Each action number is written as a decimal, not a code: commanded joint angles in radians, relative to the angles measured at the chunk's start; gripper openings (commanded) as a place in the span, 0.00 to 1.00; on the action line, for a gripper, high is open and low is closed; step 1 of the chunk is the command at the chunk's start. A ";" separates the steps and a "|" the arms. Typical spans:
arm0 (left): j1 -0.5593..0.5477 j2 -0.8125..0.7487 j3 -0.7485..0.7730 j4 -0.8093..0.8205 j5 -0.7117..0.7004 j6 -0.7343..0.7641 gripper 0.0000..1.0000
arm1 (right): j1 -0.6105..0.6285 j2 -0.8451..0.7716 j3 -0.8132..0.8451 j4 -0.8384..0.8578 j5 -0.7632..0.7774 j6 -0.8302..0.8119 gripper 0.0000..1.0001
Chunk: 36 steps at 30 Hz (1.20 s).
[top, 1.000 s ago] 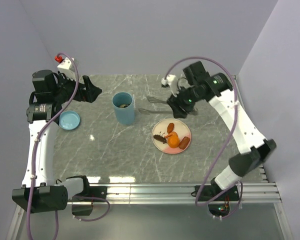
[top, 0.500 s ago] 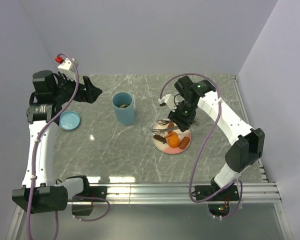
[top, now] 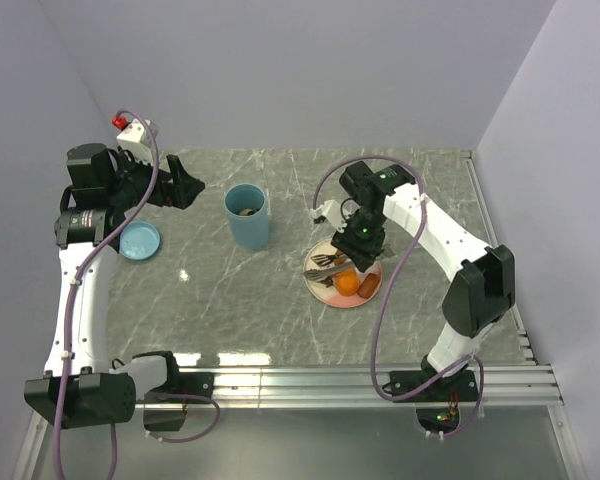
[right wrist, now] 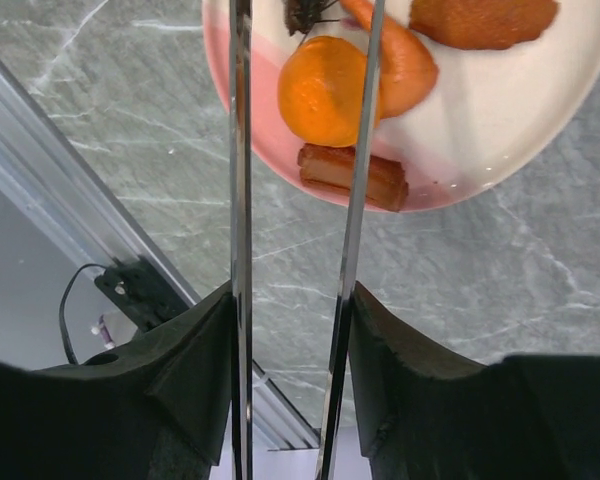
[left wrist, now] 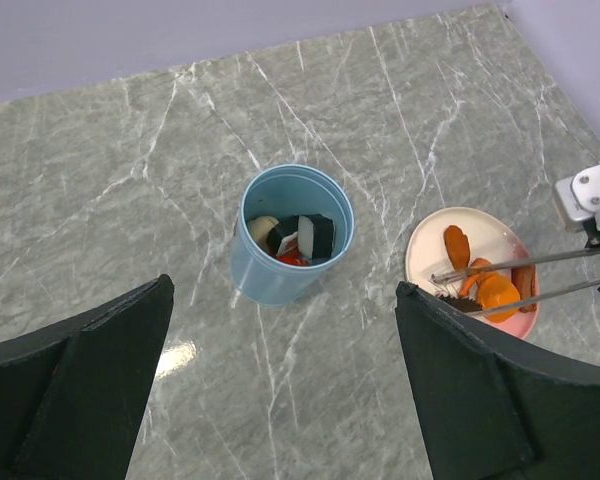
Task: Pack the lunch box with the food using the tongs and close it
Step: Pick up the food using the clamp, then place the food into the lunch box
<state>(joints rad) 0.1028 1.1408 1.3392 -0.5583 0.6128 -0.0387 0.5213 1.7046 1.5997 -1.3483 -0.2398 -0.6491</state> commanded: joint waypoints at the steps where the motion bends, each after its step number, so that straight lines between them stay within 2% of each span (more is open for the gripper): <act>1: 0.003 -0.007 0.001 0.026 0.010 -0.004 0.99 | 0.009 0.009 -0.018 -0.091 -0.029 -0.014 0.50; 6: 0.005 0.010 0.020 0.021 0.018 0.006 0.99 | 0.009 0.021 -0.018 -0.087 -0.029 -0.007 0.44; 8: 0.003 0.014 0.029 0.018 0.018 0.014 0.99 | 0.009 0.026 -0.014 -0.091 -0.027 -0.004 0.34; 13: 0.003 0.020 0.040 0.012 0.018 0.025 0.99 | 0.005 0.004 -0.004 -0.094 -0.032 0.022 0.26; 21: 0.003 0.019 0.038 0.014 0.027 0.028 0.99 | -0.043 -0.072 0.126 -0.066 -0.176 0.052 0.15; 30: 0.002 0.025 0.064 0.012 0.021 0.028 0.99 | -0.058 -0.076 0.336 0.122 -0.361 0.193 0.13; 36: 0.003 0.025 0.060 0.026 0.024 0.016 0.99 | -0.053 0.044 0.497 0.282 -0.397 0.353 0.13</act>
<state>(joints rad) 0.1024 1.1690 1.3621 -0.5579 0.6140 -0.0196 0.4671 1.7027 2.0068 -1.2060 -0.5720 -0.4114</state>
